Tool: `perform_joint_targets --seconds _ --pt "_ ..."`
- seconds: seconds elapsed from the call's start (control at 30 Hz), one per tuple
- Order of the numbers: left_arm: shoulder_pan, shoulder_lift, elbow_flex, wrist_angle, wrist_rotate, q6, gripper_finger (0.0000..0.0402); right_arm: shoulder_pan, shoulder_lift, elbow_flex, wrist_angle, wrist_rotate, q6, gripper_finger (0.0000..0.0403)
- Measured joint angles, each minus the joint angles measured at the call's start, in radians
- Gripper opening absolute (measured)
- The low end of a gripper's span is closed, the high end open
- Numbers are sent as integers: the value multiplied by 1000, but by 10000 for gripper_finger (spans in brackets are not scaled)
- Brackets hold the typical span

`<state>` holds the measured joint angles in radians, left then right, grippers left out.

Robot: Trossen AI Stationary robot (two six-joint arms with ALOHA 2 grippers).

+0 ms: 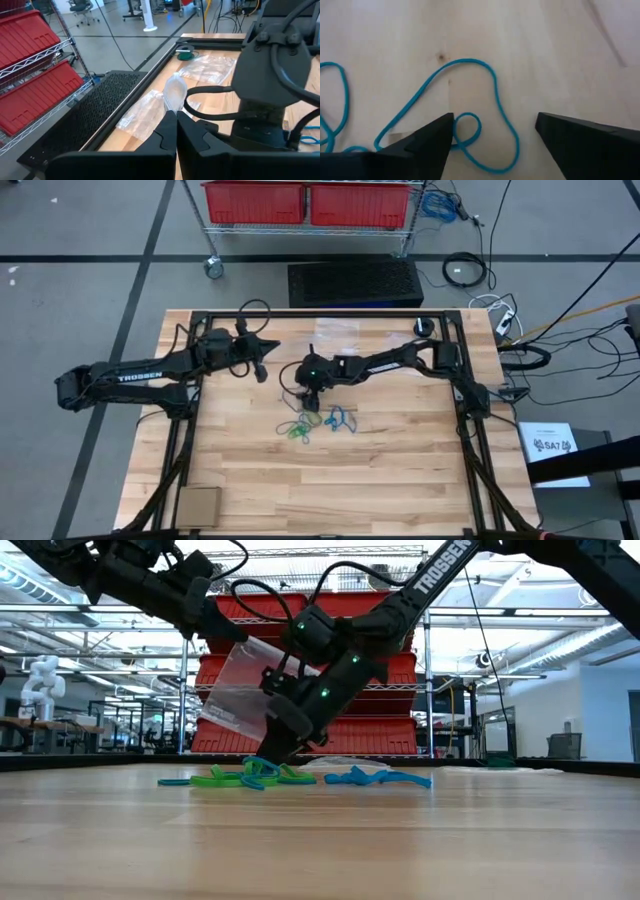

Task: Sort rubber bands
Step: Put the dark blue rubber band into the left zip lock bag

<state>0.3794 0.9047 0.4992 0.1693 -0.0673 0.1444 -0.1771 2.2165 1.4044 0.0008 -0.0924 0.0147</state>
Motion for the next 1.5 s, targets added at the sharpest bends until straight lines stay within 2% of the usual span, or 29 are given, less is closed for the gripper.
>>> perform_joint_targets --seconds 0.1,0.23,0.4,0.47,0.7,0.93,1.07,1.27,1.5 --pt "0 0 0 0 0 0 1 -1 19 2 0 -16 0 232" --pt "0 0 0 0 1 -4 1 3 43 4 -6 -17 -1 149" --pt "0 0 0 0 5 -5 1 3 40 4 -21 -68 -1 38" --pt "0 0 0 0 5 -7 1 3 24 2 -36 -78 -7 11" --pt "0 0 0 0 5 -8 1 14 -79 -12 -165 -120 -24 2" --pt "0 0 0 1 10 -11 1 35 -236 -7 -214 -89 -58 1" --pt "0 0 0 1 12 -19 1 59 -333 -8 -225 -26 -84 1" --pt "0 3 0 2 103 -35 1 77 -462 -6 -229 94 -149 0" --pt "-2 31 0 6 155 -61 1 82 -569 -5 -228 252 -258 0"
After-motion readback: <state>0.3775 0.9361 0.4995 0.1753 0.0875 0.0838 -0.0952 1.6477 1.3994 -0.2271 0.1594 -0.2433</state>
